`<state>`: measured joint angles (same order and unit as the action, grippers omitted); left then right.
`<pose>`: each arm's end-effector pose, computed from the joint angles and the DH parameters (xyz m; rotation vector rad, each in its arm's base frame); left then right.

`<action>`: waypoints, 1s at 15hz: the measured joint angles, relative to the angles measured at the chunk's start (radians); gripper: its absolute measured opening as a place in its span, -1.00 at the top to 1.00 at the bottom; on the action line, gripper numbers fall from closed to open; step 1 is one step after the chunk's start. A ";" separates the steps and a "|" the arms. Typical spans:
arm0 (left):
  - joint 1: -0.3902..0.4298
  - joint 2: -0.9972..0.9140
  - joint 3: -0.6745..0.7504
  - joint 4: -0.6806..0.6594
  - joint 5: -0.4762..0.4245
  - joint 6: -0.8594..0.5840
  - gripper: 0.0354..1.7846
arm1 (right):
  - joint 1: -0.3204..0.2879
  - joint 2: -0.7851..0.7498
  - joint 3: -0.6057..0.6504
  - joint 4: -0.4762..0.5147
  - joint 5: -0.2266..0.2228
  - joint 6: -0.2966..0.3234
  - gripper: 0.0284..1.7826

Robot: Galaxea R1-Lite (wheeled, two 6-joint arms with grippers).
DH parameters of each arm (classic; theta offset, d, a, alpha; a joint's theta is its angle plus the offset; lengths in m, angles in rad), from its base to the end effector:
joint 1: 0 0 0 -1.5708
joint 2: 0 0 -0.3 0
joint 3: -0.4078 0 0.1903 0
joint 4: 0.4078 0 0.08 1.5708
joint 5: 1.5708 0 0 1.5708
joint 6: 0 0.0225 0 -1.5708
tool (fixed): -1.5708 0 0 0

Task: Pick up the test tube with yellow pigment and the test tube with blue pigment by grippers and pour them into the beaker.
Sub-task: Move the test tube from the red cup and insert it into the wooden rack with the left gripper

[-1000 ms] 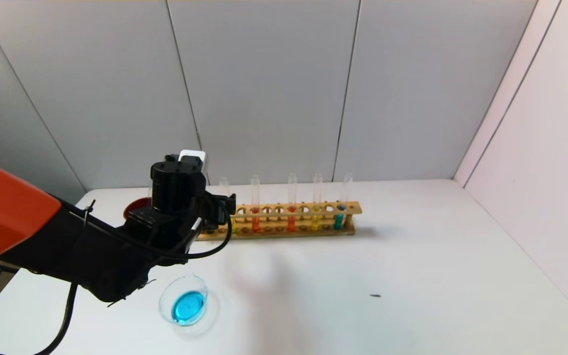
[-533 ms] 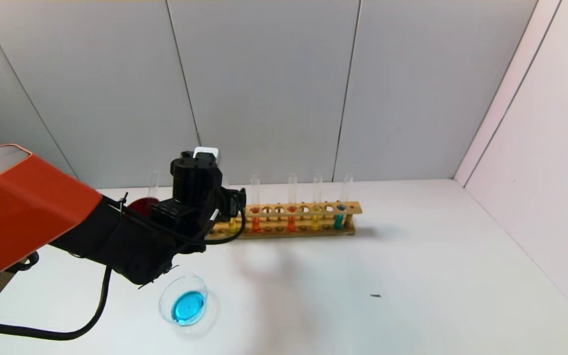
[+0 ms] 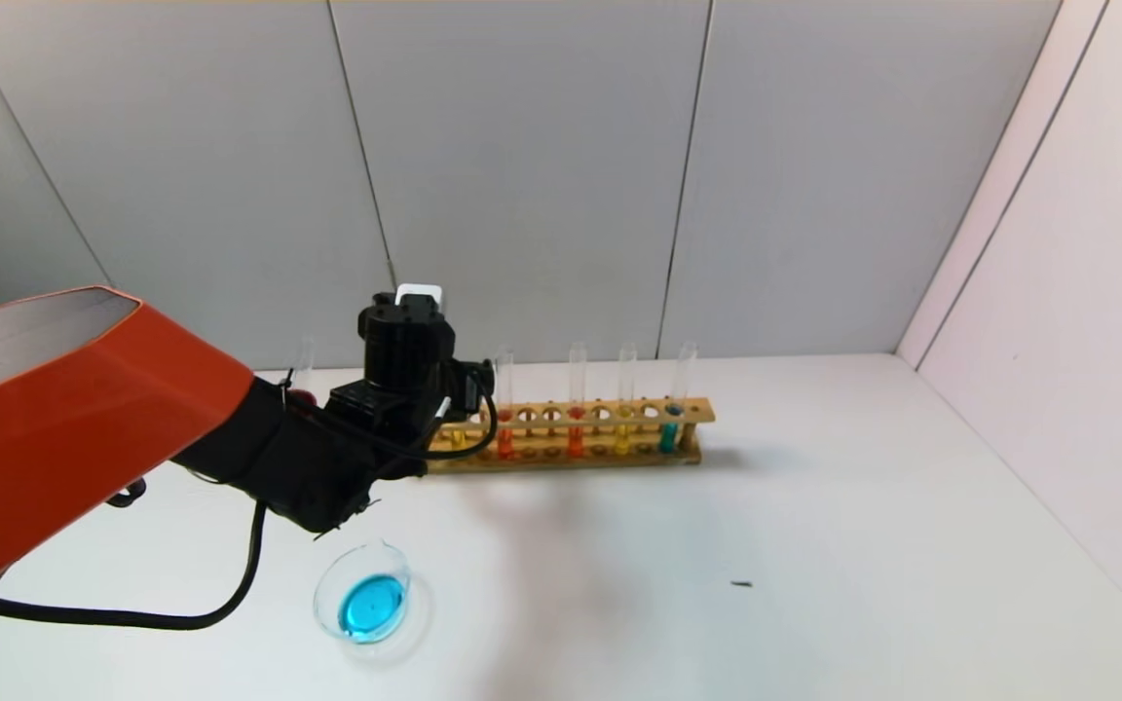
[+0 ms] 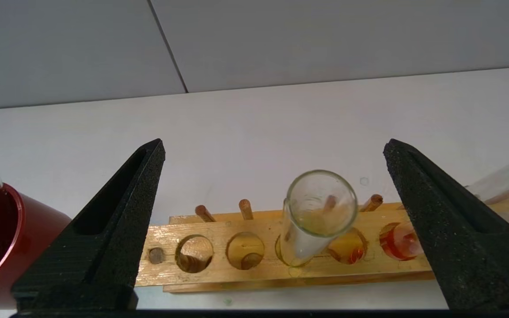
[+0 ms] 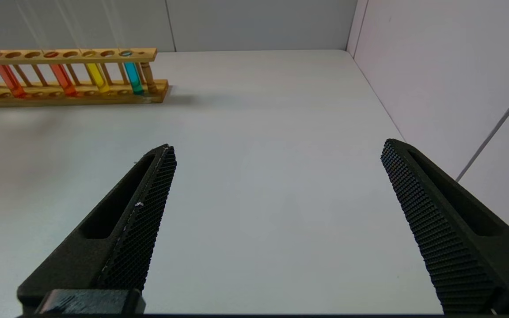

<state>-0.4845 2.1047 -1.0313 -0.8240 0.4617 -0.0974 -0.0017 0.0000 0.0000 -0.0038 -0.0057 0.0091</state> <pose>0.3581 -0.1772 0.1160 0.0166 0.2227 -0.0118 -0.0228 -0.0001 0.0759 0.0091 -0.0038 -0.0074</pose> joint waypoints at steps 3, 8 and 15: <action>0.009 0.023 -0.027 -0.002 0.000 0.000 -0.95 | 0.000 0.000 0.000 0.000 0.000 0.000 -0.91; 0.013 0.040 -0.041 -0.005 0.000 0.000 -0.62 | 0.000 0.000 0.000 0.000 0.000 0.000 -0.91; 0.006 0.066 -0.045 -0.053 0.011 0.000 0.61 | 0.000 0.000 0.000 0.000 0.000 0.000 -0.91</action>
<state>-0.4789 2.1711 -1.0766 -0.8774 0.4728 -0.0974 -0.0013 0.0000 0.0000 -0.0038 -0.0062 0.0091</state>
